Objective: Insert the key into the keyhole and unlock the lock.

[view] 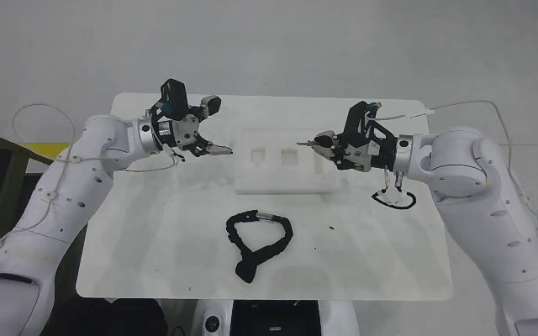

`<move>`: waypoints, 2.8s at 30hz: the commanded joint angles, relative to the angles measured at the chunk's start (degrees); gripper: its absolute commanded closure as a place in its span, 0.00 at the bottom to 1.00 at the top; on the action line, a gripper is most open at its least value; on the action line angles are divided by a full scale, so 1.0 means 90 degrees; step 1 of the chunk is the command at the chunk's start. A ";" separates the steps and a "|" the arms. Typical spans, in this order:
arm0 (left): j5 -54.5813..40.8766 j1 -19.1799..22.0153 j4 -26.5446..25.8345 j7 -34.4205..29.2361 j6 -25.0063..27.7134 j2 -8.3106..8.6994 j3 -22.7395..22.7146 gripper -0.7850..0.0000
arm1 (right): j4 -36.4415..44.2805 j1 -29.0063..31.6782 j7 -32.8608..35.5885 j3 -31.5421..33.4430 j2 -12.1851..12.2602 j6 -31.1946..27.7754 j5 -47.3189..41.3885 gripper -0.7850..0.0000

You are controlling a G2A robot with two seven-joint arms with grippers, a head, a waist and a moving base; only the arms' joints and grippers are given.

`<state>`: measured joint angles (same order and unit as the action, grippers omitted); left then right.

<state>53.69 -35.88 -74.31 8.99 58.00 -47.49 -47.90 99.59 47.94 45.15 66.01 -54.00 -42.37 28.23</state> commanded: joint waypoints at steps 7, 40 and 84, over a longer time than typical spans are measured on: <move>-0.0068 -0.0138 -0.0922 -0.0653 0.0000 0.0194 0.0683 0.00 | 0.0000 0.0000 0.0000 0.0000 0.0000 0.0000 0.0000 1.00; 0.0350 0.0465 -0.1392 -0.0904 0.0000 0.0440 0.2182 0.00 | 0.0000 0.0000 0.0000 0.0000 0.0000 0.0000 0.0000 1.00; 0.1744 0.0397 -0.0936 -0.1595 0.0000 -0.0334 0.2971 0.10 | 0.0000 0.0000 0.0000 0.0000 0.0000 0.0000 0.0000 1.00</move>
<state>69.14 -32.29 -83.03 -5.74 58.00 -50.37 -21.10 99.59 47.94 45.15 66.01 -54.00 -42.37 28.23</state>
